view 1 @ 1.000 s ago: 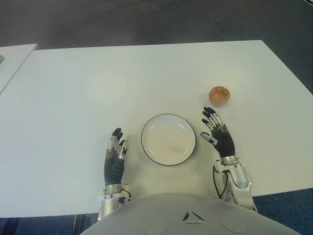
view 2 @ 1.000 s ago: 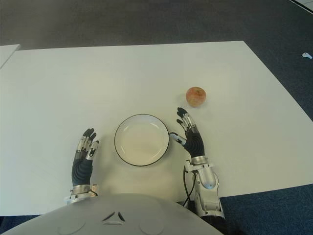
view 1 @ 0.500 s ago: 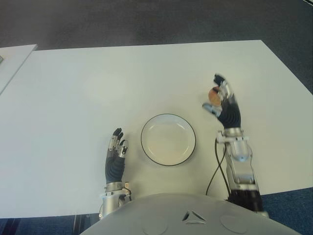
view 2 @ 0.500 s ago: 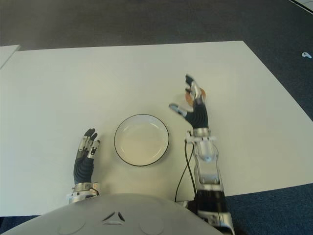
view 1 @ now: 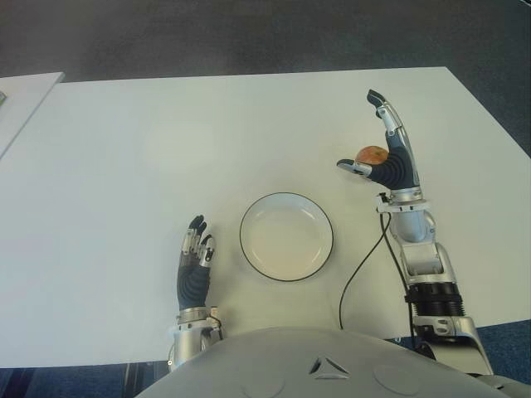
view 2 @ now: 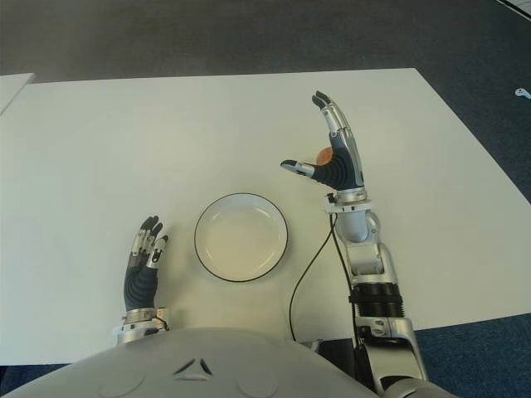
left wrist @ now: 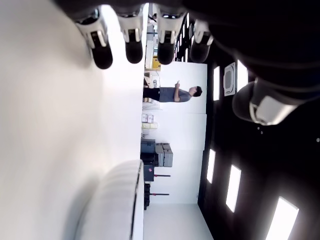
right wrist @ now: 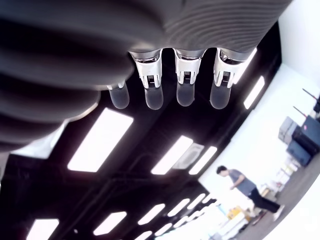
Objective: Put the apples into the plate.
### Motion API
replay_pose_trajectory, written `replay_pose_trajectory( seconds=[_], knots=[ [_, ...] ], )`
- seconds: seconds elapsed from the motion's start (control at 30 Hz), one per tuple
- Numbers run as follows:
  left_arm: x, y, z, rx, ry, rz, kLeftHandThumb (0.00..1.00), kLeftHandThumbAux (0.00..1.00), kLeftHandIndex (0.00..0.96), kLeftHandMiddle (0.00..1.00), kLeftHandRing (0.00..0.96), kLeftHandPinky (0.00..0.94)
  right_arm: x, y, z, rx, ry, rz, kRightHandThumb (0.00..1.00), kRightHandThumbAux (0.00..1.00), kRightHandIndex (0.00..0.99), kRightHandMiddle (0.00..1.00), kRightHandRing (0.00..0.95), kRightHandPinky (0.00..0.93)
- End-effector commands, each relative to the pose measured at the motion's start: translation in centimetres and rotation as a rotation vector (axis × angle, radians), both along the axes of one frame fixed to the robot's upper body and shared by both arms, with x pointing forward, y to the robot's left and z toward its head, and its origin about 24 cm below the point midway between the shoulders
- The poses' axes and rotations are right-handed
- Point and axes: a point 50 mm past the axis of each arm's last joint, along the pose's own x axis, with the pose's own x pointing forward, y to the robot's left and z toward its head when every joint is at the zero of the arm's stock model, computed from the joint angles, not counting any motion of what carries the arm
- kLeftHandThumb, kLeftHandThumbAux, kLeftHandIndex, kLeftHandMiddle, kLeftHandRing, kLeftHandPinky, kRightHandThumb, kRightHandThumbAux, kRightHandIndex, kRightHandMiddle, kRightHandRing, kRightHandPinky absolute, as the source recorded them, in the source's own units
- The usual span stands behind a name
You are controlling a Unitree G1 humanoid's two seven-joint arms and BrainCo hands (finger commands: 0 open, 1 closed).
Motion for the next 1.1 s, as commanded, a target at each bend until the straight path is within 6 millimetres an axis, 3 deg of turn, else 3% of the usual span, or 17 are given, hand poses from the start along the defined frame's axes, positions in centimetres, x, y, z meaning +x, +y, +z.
replay_pose_trajectory(
  seconds=[0.03,0.27,1.1],
  knots=[
    [-0.2,-0.3,-0.8,-0.032,0.044,0.028,0.063,0.390,0.000,0.000,0.000,0.000,1.7,-0.5,0.0,-0.128,0.011,-0.023,0.415,0.399,0.043,0.001,0.000,0.000],
    [-0.1,-0.3,-0.9,-0.038,0.041,0.024,0.062,0.385,0.000,0.000,0.000,0.000,4.3,-1.8,0.0,-0.253,0.024,-0.067,0.390,0.393,0.035,0.000,0.000,0.000],
    [-0.3,0.1,-1.0,-0.037,0.043,0.029,0.051,0.407,0.000,0.000,0.000,0.000,6.9,-4.0,-1.8,-0.489,0.168,-0.179,0.368,0.376,0.009,0.000,0.000,0.000]
  ],
)
